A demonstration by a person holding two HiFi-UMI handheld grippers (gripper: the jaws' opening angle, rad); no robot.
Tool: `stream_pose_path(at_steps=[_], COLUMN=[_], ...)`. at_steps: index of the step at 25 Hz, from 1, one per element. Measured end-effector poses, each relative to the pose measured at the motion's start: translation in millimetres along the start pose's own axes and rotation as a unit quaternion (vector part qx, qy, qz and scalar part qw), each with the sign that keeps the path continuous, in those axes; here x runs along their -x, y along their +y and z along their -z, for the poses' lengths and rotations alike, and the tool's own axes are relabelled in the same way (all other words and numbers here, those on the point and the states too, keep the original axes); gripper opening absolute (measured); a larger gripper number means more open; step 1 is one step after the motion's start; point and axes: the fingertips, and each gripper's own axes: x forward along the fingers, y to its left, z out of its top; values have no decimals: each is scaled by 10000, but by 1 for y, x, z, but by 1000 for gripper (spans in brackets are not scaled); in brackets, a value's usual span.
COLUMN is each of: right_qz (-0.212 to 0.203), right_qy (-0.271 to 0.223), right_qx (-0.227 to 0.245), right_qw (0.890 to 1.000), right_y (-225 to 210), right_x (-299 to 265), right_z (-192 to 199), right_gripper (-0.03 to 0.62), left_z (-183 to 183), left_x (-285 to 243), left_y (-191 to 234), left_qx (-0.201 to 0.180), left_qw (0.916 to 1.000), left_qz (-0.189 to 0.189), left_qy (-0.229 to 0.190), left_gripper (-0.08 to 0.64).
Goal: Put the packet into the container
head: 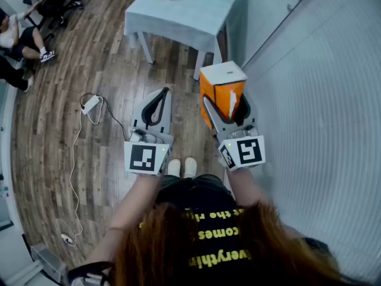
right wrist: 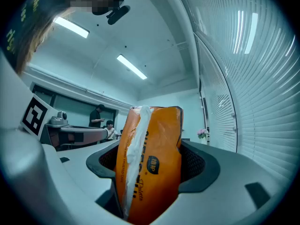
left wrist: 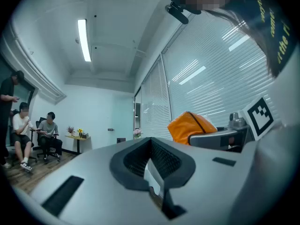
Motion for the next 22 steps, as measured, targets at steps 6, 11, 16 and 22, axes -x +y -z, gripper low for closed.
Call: stream_pose_path(at_steps=[6, 11, 16, 22], right_qz=[-14, -55, -123, -253], right_qy=[-40, -121, -135, -127], right_qx=[-28, -95, -75, -110], right_qw=[10000, 9999, 9998, 9995], right_y=[2, 2, -7, -11], right_x=[2, 1, 1, 4], right_z=[-5, -8, -9, -6], right_gripper=[356, 357, 357, 356], left_z=[-4, -4, -4, -2], left_x=[2, 3, -4, -3], left_y=[-1, -2, -6, -15], left_qx=[-6, -5, -9, 3], left_qw=[10000, 10000, 9999, 9997], left_qz=[-26, -71, -166, -254], left_qy=[-5, -12, -1, -30], left_gripper=[2, 2, 2, 2])
